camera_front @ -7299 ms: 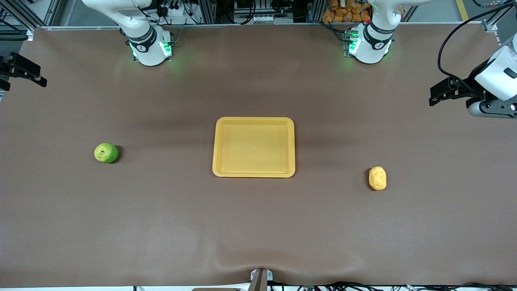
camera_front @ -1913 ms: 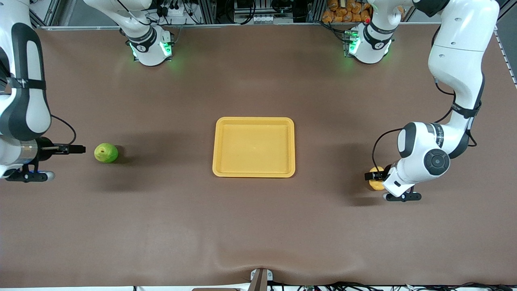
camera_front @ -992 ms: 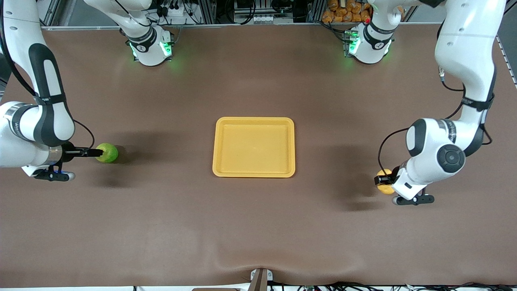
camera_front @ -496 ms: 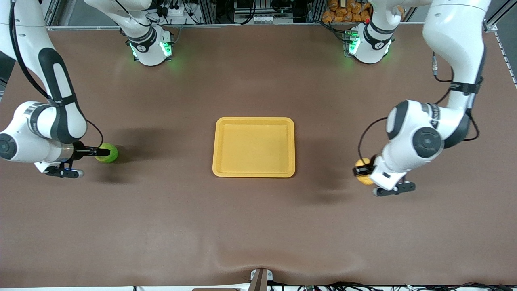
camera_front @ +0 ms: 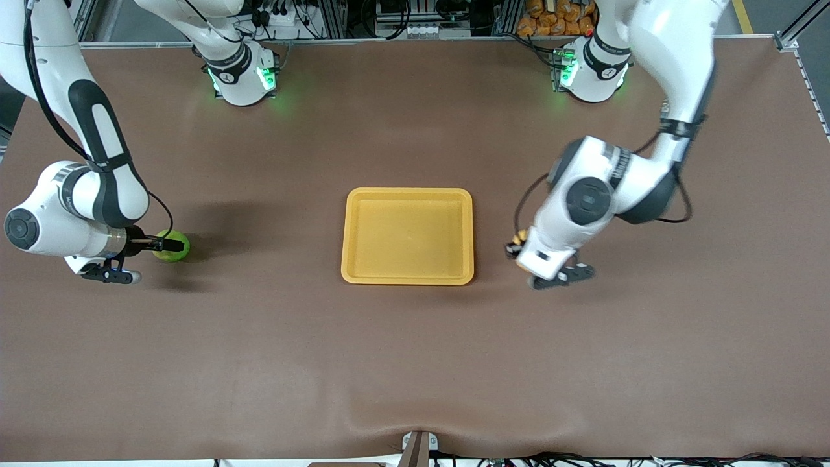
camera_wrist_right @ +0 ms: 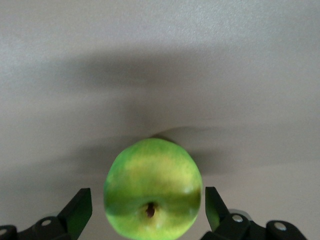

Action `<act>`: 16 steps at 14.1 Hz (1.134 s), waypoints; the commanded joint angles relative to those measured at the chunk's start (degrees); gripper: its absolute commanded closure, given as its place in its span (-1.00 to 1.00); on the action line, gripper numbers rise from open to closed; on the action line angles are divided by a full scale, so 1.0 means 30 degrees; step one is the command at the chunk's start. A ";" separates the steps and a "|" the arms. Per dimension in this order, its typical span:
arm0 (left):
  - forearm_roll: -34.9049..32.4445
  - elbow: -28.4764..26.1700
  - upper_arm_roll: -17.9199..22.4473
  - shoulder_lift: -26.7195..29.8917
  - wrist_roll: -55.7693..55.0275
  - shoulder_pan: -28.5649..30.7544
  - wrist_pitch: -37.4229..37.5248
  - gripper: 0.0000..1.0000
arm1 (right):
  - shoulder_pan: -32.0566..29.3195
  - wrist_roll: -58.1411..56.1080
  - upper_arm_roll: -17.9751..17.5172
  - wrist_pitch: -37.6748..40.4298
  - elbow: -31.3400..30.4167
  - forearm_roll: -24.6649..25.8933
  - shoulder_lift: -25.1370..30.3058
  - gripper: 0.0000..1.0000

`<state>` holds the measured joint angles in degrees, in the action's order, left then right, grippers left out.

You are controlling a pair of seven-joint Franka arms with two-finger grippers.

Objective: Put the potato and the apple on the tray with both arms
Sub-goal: 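Carry the potato over the tray with the left gripper and lower it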

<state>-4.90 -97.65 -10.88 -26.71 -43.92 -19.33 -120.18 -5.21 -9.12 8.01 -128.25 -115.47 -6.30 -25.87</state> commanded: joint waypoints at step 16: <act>-0.6042 0.2490 0.0435 -0.4893 -0.4492 -0.6299 0.0480 0.34 | 0.0707 0.0198 -0.0238 0.2990 0.0725 -0.0302 0.0944 1.00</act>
<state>-21.38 -92.38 -10.27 -39.93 -56.63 -37.43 -120.14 -4.51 -9.14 7.20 -121.29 -113.31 -6.36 -25.08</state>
